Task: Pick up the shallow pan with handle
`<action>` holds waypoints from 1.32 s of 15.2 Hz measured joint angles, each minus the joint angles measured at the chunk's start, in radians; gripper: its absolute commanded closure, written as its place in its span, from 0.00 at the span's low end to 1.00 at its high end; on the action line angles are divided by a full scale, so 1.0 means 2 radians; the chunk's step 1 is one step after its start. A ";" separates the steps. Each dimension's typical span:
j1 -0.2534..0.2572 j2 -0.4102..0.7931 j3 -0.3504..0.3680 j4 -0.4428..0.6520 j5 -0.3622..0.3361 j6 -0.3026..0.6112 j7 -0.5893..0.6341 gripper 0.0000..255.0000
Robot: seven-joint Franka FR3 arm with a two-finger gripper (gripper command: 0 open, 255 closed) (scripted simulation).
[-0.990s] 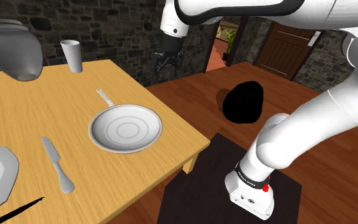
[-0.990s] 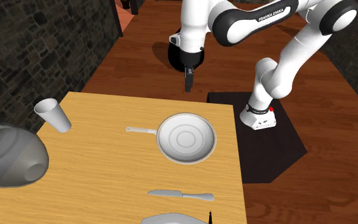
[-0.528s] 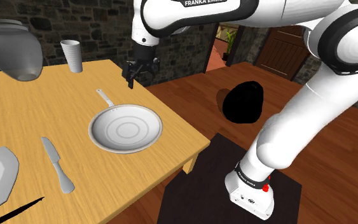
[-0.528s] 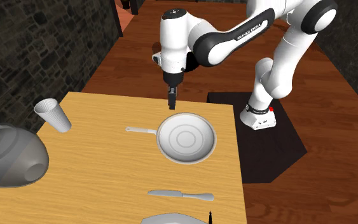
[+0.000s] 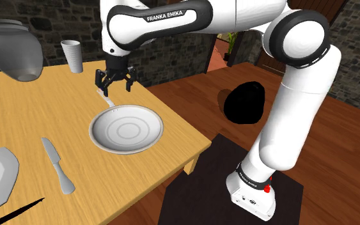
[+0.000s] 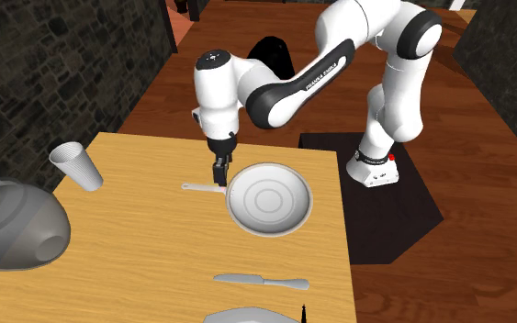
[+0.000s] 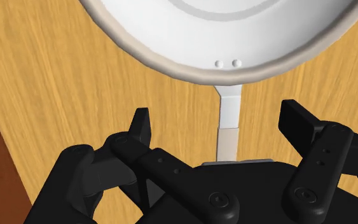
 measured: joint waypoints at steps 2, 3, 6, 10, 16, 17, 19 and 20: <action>0.011 0.038 0.001 0.040 -0.013 -0.006 0.020 0.00; 0.014 0.049 0.001 0.048 -0.016 -0.005 0.026 0.00; 0.016 0.065 -0.001 0.049 -0.021 0.010 0.028 0.00; 0.017 0.072 -0.001 0.031 -0.024 0.034 0.031 0.00; 0.017 0.073 -0.002 0.027 -0.025 0.039 0.032 1.00; 0.017 0.073 -0.002 0.027 -0.025 0.039 0.032 1.00; 0.017 0.073 -0.002 0.027 -0.025 0.039 0.032 1.00; 0.017 0.073 -0.002 0.027 -0.025 0.039 0.032 1.00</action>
